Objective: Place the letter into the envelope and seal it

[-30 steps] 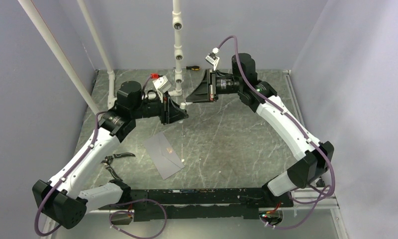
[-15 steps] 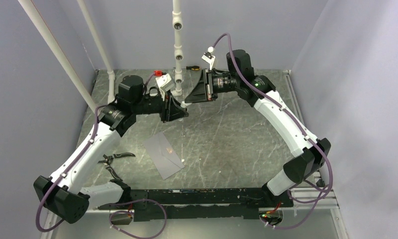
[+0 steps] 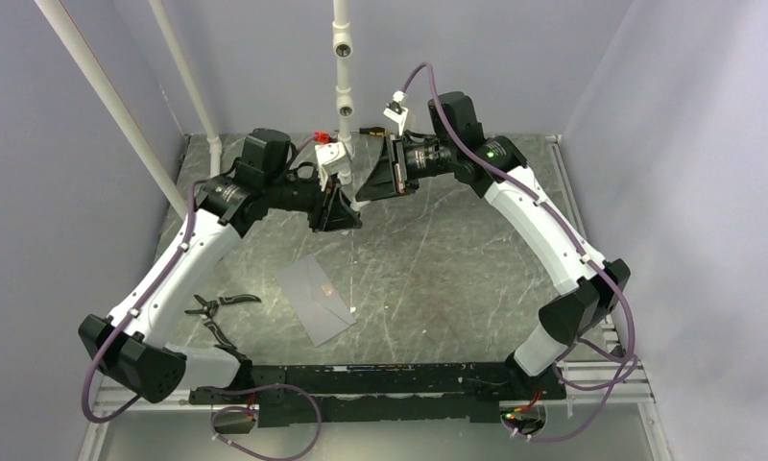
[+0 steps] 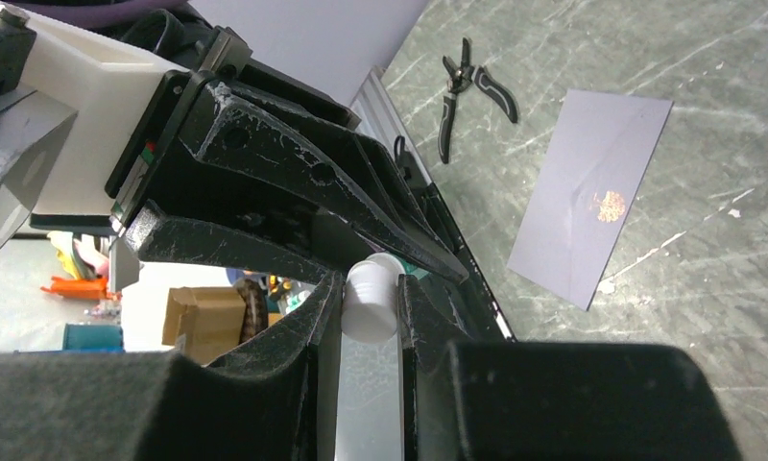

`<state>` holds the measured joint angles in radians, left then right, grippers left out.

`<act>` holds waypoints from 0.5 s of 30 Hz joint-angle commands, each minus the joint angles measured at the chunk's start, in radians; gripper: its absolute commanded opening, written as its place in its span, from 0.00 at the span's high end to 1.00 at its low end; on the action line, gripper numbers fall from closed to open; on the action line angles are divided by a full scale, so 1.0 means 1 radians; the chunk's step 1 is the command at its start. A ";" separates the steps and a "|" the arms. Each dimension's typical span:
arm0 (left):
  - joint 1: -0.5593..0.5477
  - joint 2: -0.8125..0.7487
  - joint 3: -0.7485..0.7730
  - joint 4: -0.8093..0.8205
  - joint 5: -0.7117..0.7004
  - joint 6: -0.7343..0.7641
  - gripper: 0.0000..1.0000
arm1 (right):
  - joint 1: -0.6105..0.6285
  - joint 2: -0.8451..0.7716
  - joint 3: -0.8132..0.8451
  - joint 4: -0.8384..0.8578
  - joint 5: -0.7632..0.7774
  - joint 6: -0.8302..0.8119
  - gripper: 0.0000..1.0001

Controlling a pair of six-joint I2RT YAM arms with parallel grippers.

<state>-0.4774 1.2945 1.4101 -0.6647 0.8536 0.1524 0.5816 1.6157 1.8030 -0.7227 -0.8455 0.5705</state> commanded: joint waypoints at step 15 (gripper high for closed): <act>-0.005 0.164 0.262 -0.307 0.075 0.294 0.98 | 0.101 0.105 0.140 -0.274 -0.045 -0.126 1.00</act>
<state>-0.4747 1.4269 1.5951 -1.0111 0.8818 0.3630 0.6147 1.6989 1.9167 -0.9054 -0.8341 0.4717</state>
